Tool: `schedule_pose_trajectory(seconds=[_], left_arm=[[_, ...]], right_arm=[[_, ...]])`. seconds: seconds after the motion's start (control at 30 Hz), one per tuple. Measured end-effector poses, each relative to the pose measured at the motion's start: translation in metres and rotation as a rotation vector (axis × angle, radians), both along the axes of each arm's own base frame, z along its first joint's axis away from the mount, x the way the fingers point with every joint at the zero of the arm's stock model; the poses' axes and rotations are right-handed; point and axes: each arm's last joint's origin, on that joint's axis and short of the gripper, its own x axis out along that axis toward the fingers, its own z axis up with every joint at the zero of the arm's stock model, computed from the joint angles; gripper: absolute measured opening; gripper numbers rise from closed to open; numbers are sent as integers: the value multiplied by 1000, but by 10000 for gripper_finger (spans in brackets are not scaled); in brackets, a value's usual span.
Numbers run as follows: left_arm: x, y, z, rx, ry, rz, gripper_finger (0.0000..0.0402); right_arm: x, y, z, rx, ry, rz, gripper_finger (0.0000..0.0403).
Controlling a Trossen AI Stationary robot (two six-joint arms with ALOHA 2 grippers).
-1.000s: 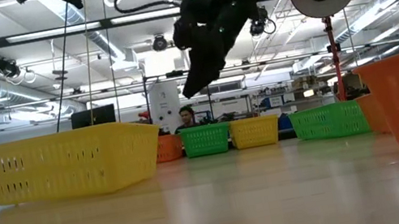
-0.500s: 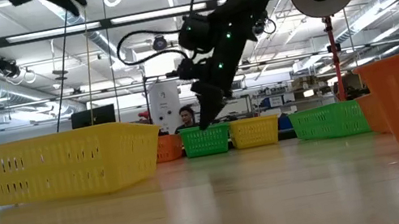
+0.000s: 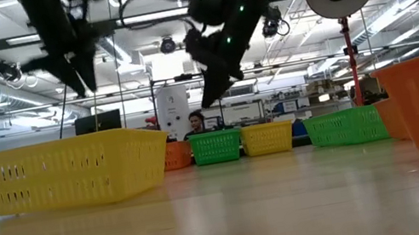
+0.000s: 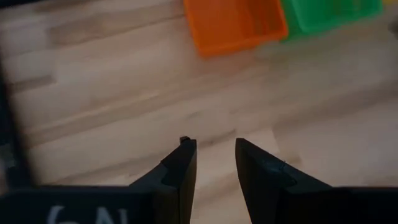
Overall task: Stack baskets by color
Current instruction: Adjust the orange bin
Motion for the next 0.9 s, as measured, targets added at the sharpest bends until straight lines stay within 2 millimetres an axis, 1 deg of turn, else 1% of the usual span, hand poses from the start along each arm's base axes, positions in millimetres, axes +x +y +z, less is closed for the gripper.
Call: schedule_pose_trajectory(seconds=[0.07,0.13,0.23,0.3,0.37,0.47,0.57,0.7,0.9], left_arm=[[0,18,-16,7,-72,15,117],[-1,33,-32,18,-125,48,117],[-9,50,-54,22,-117,110,117],[-11,60,-67,23,-104,118,116],[-11,69,-80,8,-95,110,116],[-6,83,-95,-6,-92,82,116],[0,93,-111,-15,-76,44,116],[10,101,-127,5,-71,9,116],[18,106,-135,23,-103,-62,116]], right_arm=[[-6,4,5,53,16,-49,7],[-12,4,6,78,46,-88,4],[-20,1,4,76,118,-126,6],[-26,-1,1,94,178,-136,7],[-29,-1,-1,104,208,-140,7],[-30,5,0,115,226,-132,5],[-30,15,9,120,195,-122,4],[-30,31,22,125,150,-110,5],[-39,51,48,142,73,-112,5]])
